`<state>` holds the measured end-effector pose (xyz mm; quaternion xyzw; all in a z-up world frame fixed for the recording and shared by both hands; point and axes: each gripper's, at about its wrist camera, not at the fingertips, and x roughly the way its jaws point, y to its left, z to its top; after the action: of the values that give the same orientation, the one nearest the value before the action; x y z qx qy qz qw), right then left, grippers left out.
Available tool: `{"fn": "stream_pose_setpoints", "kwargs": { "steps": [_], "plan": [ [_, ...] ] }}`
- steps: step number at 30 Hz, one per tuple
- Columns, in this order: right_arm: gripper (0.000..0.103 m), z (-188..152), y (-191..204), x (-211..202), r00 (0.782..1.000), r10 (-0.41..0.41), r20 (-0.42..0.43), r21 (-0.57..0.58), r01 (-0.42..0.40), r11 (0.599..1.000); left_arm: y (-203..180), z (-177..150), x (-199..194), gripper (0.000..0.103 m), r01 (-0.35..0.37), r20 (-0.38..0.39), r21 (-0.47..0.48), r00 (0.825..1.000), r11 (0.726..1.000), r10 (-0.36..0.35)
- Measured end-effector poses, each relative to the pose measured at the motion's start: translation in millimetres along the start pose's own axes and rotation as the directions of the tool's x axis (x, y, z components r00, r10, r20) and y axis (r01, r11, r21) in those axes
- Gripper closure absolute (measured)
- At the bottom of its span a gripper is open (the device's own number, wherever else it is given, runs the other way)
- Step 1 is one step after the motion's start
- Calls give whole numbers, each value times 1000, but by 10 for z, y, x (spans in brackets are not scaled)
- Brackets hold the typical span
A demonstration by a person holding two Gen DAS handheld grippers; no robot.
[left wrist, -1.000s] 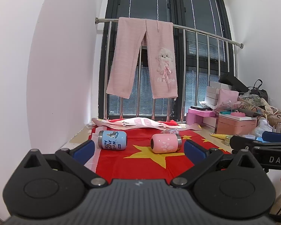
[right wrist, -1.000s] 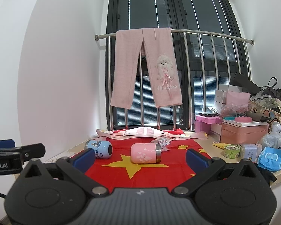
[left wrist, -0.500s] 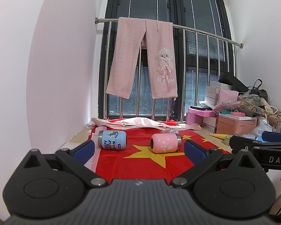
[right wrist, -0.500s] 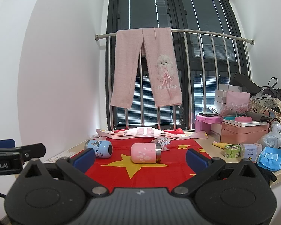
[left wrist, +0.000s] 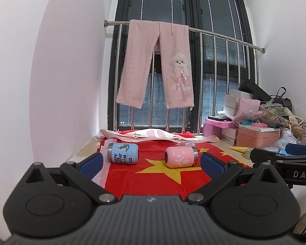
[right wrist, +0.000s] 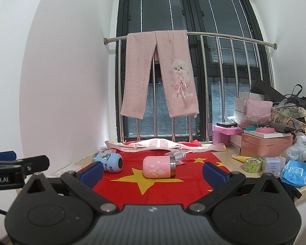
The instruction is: Flip cup upright
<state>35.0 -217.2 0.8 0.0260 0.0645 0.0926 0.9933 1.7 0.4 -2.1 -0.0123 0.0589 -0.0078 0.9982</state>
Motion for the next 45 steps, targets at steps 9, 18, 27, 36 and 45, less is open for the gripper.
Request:
{"fn": "stream_pose_setpoints", "kwargs": {
  "steps": [9, 18, 27, 36, 45],
  "plan": [
    [0, 1, 1, 3, 1000, 1, 0, 0, -1, 1000, -2, 2, -4, 0, 1, 1, 0, 1000, 1000, -1],
    [0, 2, 3, 4, 1000, 1, 0, 0, -1, 1000, 13, 24, -3, 0, 2, 1, 0, 1000, 1000, -2],
    [0, 1, 10, 5, 1000, 0, 0, -1, 0, 1000, 18, 30, -10, 0, 1, 1, 0, 1000, 1000, -1],
    [0, 25, 28, 22, 1000, 1, -2, -1, -1, 1000, 13, 26, -8, 0, 1, 2, 1, 1000, 1000, -1],
    [0, -81, 52, 278, 999, 8, -42, -16, -8, 1000, 31, -20, 209, 0, 6, -34, 13, 999, 1000, -6]
  ]
}}
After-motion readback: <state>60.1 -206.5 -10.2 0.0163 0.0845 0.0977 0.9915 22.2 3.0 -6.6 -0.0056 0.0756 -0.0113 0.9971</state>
